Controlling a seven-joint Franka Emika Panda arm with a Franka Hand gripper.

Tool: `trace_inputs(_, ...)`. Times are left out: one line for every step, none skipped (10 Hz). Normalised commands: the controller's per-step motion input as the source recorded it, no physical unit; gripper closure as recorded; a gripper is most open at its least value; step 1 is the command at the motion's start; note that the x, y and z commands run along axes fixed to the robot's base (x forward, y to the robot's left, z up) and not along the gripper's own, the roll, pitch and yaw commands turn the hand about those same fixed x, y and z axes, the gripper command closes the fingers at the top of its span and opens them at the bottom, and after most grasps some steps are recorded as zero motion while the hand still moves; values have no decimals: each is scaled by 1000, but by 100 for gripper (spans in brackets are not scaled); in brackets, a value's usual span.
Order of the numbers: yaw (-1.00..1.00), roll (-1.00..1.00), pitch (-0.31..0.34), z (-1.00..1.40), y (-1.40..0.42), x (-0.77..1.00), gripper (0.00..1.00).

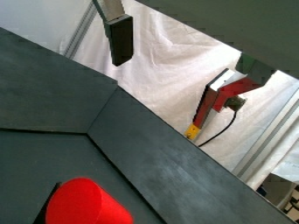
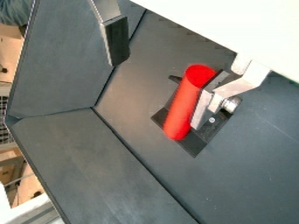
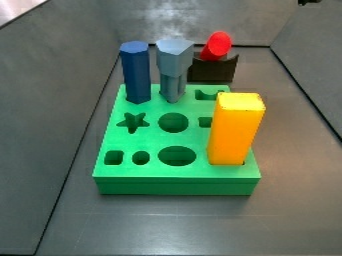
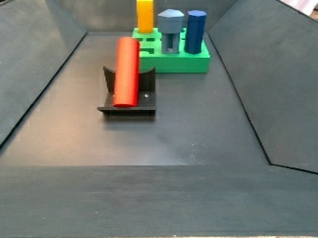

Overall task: Pick up the round object. Move up. Place the round object on the fixture. Regrasp the round object. Move to above the board. Insert the round object.
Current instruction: Regrasp the round object.

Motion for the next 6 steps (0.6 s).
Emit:
trace_inputs(104, 141, 59, -29, -49, 186, 0)
trace_inputs(121, 63, 192, -1000, 46, 72, 0)
trace_inputs(127, 65, 188, -1000, 47, 74, 0)
trace_inputs(160, 72, 153, -1000, 43, 83, 0)
trace_inputs(194, 80, 102, -1000, 31, 92, 0)
trace_inputs(201, 84, 68, -1000, 27, 97, 0)
